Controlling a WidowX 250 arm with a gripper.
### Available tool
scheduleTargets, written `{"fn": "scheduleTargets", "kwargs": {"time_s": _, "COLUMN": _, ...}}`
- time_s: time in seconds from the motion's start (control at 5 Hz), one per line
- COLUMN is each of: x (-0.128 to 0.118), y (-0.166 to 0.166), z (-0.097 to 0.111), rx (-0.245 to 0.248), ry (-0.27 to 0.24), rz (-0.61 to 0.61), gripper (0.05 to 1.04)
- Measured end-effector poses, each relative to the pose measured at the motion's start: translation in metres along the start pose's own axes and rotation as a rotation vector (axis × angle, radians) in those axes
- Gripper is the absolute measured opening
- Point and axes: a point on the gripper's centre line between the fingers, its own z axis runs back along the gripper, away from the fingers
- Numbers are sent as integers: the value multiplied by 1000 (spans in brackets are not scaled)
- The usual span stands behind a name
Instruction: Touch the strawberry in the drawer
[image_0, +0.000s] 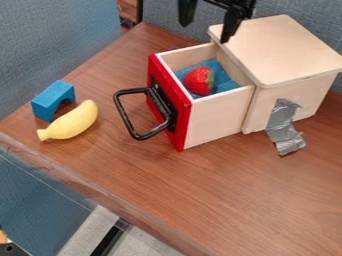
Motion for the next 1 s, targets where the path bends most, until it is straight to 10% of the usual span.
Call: {"fn": "scheduleTargets", "kwargs": {"time_s": 1.0, "x": -5, "y": -17, "z": -56, "rx": -21, "ry": 118, "rz": -173, "gripper": 1001}}
